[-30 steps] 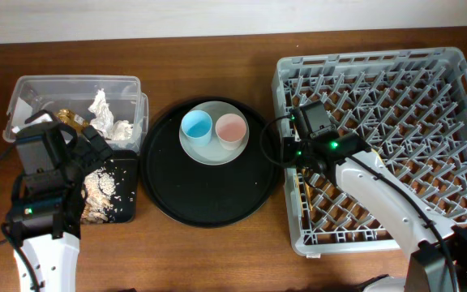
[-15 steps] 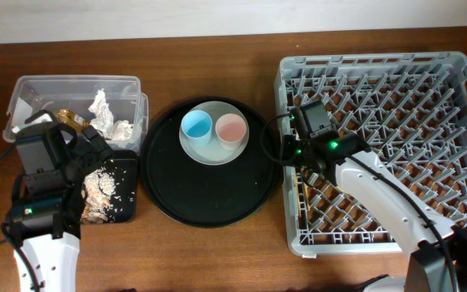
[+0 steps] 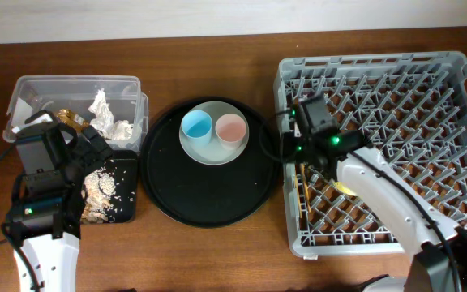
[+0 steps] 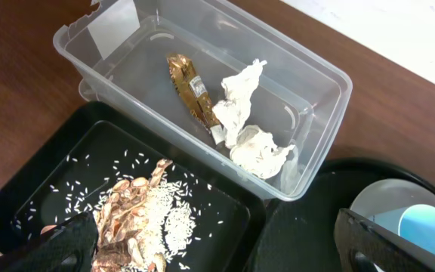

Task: Sort waste into correct bins and load items into the dishwasher rack
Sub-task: 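Move the right gripper over the round tray to the pink cup, then grasp the pink cup and place it upside down in the rack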

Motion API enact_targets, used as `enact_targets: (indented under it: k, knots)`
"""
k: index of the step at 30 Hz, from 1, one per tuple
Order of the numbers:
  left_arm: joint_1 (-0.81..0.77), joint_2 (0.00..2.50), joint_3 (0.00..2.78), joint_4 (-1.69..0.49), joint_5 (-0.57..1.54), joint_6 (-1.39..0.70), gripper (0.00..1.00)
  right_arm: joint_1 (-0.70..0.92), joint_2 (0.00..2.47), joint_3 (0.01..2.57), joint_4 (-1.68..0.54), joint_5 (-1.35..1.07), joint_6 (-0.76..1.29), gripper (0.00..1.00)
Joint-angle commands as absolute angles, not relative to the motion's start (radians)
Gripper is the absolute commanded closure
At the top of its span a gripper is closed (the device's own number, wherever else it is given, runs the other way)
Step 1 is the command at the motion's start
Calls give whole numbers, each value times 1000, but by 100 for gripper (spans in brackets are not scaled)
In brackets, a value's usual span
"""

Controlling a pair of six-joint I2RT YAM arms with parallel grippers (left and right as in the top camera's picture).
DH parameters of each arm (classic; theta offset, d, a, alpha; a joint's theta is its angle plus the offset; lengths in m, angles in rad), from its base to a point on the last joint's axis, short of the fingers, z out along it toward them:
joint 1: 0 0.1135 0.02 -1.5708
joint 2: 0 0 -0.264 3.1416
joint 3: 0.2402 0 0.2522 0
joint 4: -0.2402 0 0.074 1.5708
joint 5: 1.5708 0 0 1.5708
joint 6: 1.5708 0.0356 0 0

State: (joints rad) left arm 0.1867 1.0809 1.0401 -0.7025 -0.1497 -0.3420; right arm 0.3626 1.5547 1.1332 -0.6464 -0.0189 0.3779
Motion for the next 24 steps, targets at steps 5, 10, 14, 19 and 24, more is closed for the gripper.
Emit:
enact_targets:
  k: [5, 10, 14, 19, 24]
  knots:
    - [191, 1079, 1051, -702, -154, -355, 1, 458, 1550, 1443, -665, -231, 12, 74]
    - [191, 1079, 1051, -702, -154, -355, 1, 611, 1731, 1441, -524, -166, -101, 69]
    - [191, 1079, 1051, -702, -154, -355, 1, 622, 1889, 1441, -445, -134, -101, 70]
    - [191, 1079, 1051, -702, -154, -355, 1, 622, 1962, 1441, -470, -134, -101, 70]
    - [191, 1079, 1051, -702, -154, -355, 1, 622, 1963, 1441, -494, -119, -101, 80]
